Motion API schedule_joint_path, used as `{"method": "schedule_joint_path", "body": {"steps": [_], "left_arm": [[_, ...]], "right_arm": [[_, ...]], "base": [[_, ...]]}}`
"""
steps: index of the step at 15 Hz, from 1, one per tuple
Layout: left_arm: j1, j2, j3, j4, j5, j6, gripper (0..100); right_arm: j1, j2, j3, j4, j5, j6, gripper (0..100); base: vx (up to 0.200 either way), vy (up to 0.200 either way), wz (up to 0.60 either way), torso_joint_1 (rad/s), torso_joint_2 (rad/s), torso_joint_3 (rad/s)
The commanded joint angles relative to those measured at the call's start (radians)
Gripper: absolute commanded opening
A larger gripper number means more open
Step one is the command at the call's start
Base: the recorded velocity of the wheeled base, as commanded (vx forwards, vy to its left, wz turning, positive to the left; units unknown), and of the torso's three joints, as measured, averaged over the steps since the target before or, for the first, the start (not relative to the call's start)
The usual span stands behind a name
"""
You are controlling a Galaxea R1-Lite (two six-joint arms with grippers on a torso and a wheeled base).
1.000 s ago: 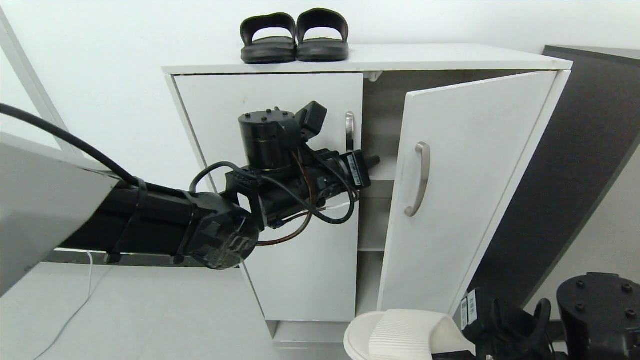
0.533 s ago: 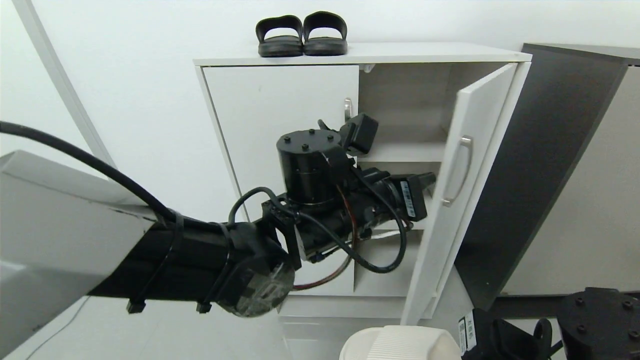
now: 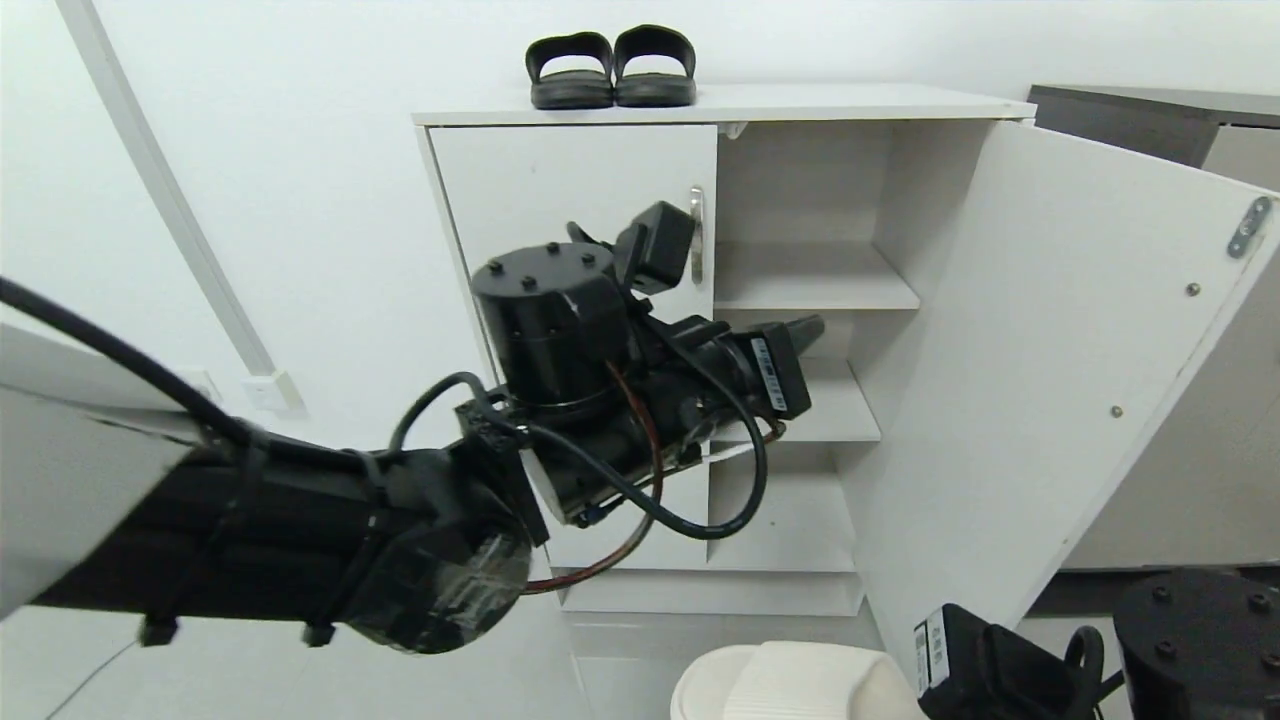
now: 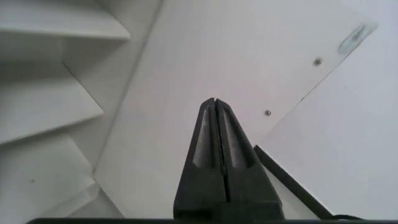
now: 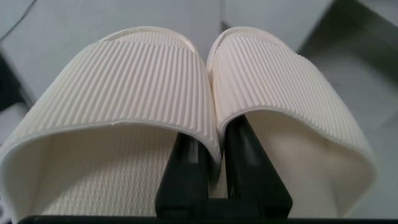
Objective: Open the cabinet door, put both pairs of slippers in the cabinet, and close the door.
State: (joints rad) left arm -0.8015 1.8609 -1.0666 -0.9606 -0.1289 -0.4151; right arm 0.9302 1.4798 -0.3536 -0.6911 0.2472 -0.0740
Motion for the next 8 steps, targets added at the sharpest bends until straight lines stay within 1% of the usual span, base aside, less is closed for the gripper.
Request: {"method": "schedule_joint_path", "body": {"steps": [1,2,3,4,5,6,7,8], "left_arm": [[0.090,-0.175,0.088,0.023,0.002,-0.001,0],[0.119,-0.238,0.128,0.054,0.002,-0.001,0],[0.171,-0.364,0.208,0.126,0.002,-0.001,0],[0.211,-0.470,0.264,0.186,0.002,0.002,0],[0.255,-0.575,0.310,0.252,0.002,0.018,0],[0.315,-0.686,0.344,0.347,0.002,0.039,0],[0.350,-0.758,0.367,0.418,0.002,0.056,0],[0.401,-0.917,0.410,0.574,0.018,0.114,0]], "right_arm": [[-0.031,0.005,-0.013,-0.001,-0.023,0.000,0],[-0.041,0.007,-0.022,0.001,-0.049,0.000,0],[-0.062,0.022,-0.036,0.001,-0.111,0.003,0],[-0.083,0.043,-0.050,0.001,-0.169,0.020,0],[-0.088,0.056,-0.068,-0.008,-0.235,0.056,0],[-0.088,0.073,-0.110,-0.015,-0.292,0.123,0],[-0.088,0.089,-0.134,-0.015,-0.327,0.161,0],[-0.090,0.146,-0.180,-0.013,-0.427,0.204,0]], "base": [[0.000,0.000,0.00,0.000,0.00,0.000],[0.000,0.000,0.00,0.000,0.00,0.000],[0.000,0.000,0.00,0.000,0.00,0.000],[0.000,0.000,0.00,0.000,0.00,0.000],[0.000,0.000,0.00,0.000,0.00,0.000],[0.000,0.000,0.00,0.000,0.00,0.000],[0.000,0.000,0.00,0.000,0.00,0.000],[0.000,0.000,0.00,0.000,0.00,0.000]]}}
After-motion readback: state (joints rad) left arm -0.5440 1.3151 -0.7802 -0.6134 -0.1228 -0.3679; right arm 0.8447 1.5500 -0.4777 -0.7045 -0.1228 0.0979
